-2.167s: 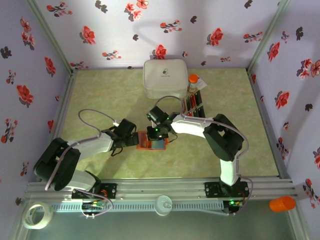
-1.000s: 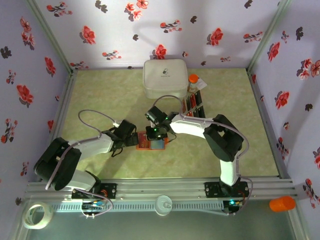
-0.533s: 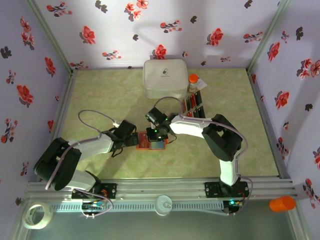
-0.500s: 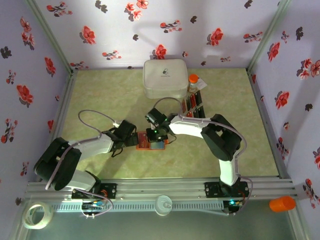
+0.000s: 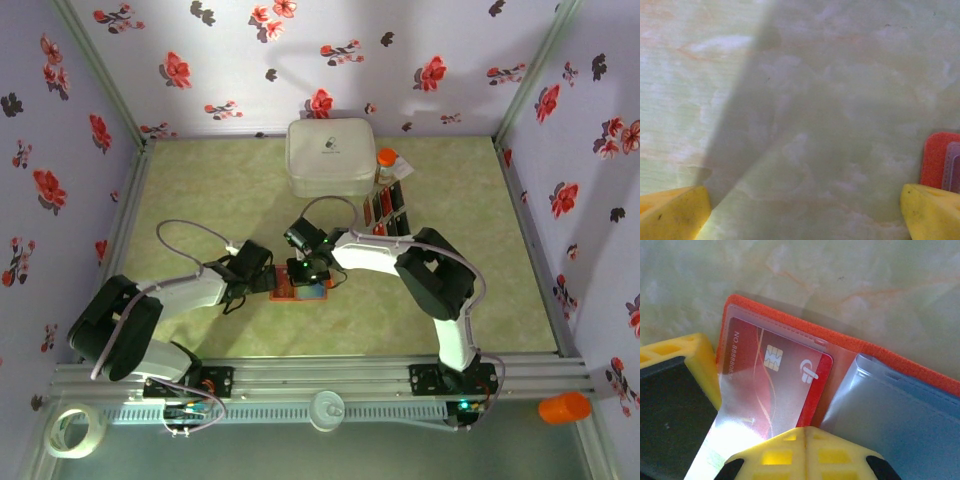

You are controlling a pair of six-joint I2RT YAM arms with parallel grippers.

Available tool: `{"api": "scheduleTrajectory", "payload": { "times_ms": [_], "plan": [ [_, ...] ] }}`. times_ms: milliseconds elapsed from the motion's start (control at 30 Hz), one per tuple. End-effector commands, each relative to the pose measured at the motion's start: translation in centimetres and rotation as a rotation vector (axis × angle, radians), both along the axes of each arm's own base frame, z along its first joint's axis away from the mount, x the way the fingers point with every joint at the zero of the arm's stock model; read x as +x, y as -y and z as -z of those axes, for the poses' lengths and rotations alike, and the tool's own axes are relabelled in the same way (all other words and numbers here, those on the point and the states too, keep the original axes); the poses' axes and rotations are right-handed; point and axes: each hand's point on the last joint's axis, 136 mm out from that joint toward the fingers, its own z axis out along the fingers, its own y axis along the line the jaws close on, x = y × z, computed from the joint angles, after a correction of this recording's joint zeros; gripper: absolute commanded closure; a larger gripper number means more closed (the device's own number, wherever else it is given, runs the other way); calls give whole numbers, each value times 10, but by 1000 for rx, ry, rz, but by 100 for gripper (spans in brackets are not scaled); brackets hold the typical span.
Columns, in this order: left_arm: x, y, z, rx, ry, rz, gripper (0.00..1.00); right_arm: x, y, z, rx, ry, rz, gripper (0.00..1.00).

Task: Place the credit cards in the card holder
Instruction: Insert the credit card into the card slot.

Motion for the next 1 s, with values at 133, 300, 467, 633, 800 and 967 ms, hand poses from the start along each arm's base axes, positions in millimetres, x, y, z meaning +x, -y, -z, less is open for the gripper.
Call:
{"api": "scheduleTrajectory", "payload": {
  "times_ms": [133, 300, 467, 633, 800, 967],
  "plan": [
    [-9, 5, 8, -47, -56, 26, 0, -6, 0, 15, -25, -37, -2, 91],
    [-7, -1, -4, -53, -38, -4, 0, -7, 0, 21, -28, -47, 3, 89],
    [-9, -12, -10, -43, -26, -38, 0, -8, 1, 22, -25, -56, 11, 87],
    [-12, -25, -18, -38, 6, -83, 0, -8, 0, 20, -17, -56, 12, 87],
    [-10, -26, -28, -59, 33, -90, 0, -8, -3, 14, 2, -56, 12, 87],
    [-9, -25, -34, -62, 41, -81, 0, -4, -5, -2, 26, -34, 13, 86]
  ]
}}
